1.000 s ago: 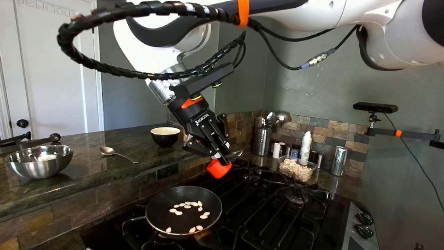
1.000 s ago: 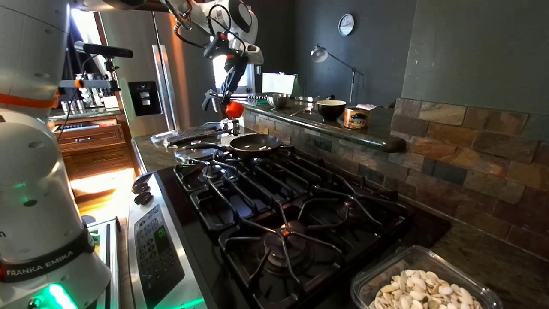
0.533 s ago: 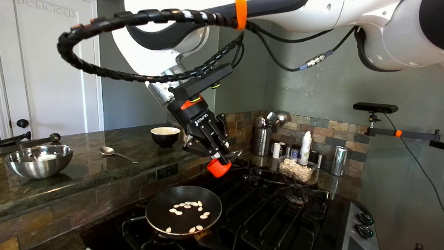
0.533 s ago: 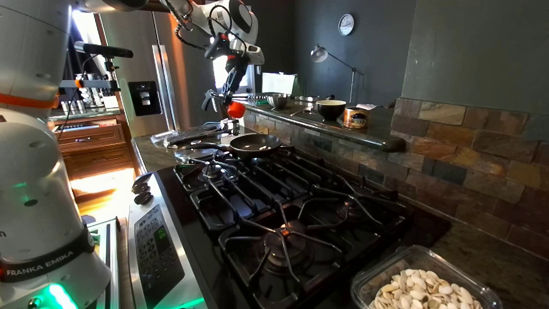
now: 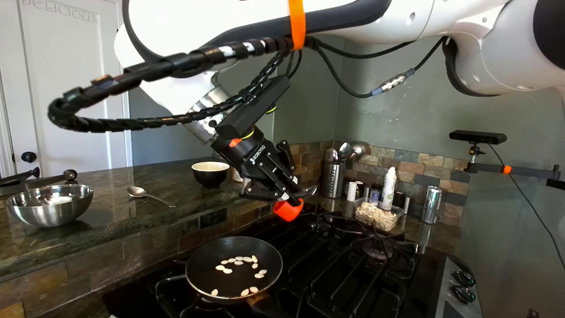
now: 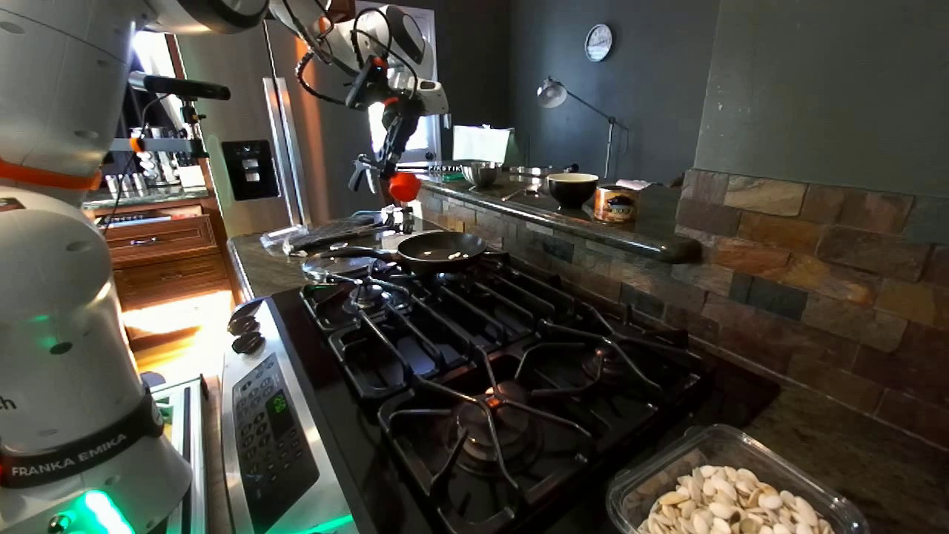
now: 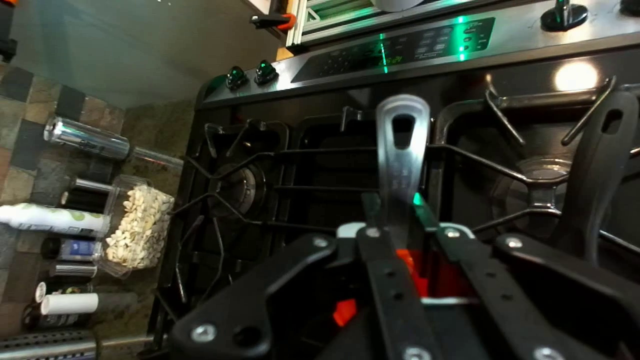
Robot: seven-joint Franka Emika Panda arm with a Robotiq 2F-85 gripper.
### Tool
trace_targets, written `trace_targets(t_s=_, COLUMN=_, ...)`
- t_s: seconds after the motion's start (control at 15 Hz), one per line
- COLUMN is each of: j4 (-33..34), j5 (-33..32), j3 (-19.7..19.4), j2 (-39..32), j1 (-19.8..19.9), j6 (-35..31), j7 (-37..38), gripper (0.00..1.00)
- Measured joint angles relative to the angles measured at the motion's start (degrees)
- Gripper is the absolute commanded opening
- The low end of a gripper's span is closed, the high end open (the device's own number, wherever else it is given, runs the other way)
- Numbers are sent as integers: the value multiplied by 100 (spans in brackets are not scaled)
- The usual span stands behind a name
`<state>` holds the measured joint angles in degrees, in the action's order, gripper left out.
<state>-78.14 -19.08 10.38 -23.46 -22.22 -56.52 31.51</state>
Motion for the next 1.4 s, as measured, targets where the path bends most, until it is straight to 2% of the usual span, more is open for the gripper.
trace_targets(t_s=0.27, j4=101, j5=-434, j3=-29, j2=-116, j1=-151, j6=114, j7=18, gripper=4)
trace_targets(t_s=0.6, j4=428, j5=-1288, j3=-36, j2=-343, j1=-397, j6=234, j7=-52, gripper=4)
trace_targets(t_s=1.13, j4=1040, j5=-2490, j3=-62, j2=-923, j1=-828, j6=845, j7=-588, gripper=4)
trace_targets(t_s=1.2, j4=1056, j5=-2540, j3=-190, j2=-977, j1=-920, j6=852, j7=-674, gripper=4)
trace_targets(t_s=1.27, j4=1056, j5=-2563, j3=-368, j2=-1022, j1=-1031, j6=851, j7=-767, gripper=16)
trace_targets(t_s=1.4, j4=1063, j5=-2625, j3=-598, j2=-1097, j1=-1177, j6=849, j7=-942, gripper=16)
